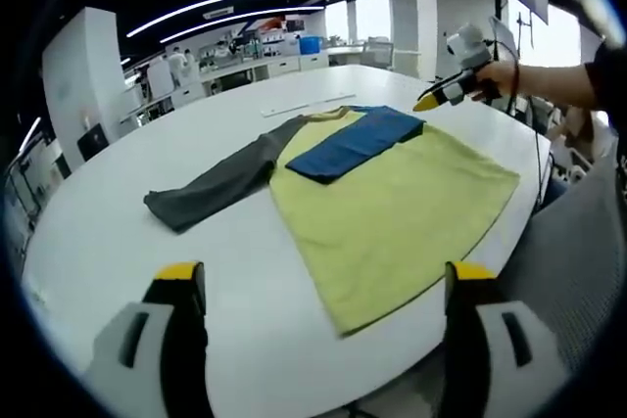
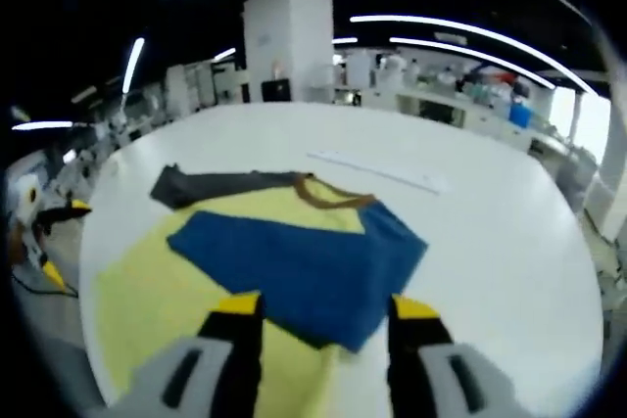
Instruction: Fold the garment on the visible template until the final outline fits inside the template.
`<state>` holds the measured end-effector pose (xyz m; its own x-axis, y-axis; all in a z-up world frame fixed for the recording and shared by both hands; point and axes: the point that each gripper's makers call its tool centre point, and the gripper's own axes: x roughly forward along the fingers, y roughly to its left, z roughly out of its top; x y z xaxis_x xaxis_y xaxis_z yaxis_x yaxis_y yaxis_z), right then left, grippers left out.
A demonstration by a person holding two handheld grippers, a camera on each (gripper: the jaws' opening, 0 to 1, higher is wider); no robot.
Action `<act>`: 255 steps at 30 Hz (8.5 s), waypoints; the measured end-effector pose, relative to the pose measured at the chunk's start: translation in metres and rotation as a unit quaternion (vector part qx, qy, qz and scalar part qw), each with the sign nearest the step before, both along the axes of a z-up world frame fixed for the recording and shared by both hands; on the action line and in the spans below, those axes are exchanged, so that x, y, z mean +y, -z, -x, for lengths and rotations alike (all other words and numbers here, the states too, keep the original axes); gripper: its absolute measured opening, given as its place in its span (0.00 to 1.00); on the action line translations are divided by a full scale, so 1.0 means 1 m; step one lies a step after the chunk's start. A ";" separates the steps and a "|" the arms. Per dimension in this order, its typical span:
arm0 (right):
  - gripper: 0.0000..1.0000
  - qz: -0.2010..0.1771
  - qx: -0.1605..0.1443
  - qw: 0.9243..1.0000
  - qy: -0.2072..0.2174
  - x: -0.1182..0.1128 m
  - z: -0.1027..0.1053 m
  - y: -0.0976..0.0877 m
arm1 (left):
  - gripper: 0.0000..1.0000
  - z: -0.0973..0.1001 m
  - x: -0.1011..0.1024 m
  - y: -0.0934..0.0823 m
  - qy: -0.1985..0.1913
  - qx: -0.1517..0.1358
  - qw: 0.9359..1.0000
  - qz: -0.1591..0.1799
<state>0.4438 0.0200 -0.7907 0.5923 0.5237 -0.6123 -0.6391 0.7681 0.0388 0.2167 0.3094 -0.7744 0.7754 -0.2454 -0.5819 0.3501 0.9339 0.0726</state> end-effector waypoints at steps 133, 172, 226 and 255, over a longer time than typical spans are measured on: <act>0.00 -0.006 0.097 0.987 0.127 -0.053 0.003 0.051 | 0.98 -0.003 0.026 0.017 -0.026 0.032 0.999 -0.008; 0.51 -0.014 0.088 0.993 0.075 -0.061 0.001 0.026 | 0.90 -0.088 0.097 -0.006 -0.107 -0.010 0.992 0.060; 0.99 -0.031 0.013 0.999 -0.014 -0.056 0.104 -0.044 | 0.13 -0.192 0.179 0.054 -0.169 0.005 0.982 0.082; 0.99 -0.036 0.011 0.999 -0.010 -0.061 0.112 -0.042 | 0.00 -0.201 0.153 -0.005 -0.183 -0.006 0.977 0.112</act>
<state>0.3315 -0.0408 -0.7491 0.5684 0.5781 -0.5854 -0.6523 0.7503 0.1076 0.4180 0.4624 -0.7694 0.8417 -0.0707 -0.5353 -0.0100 0.9892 -0.1464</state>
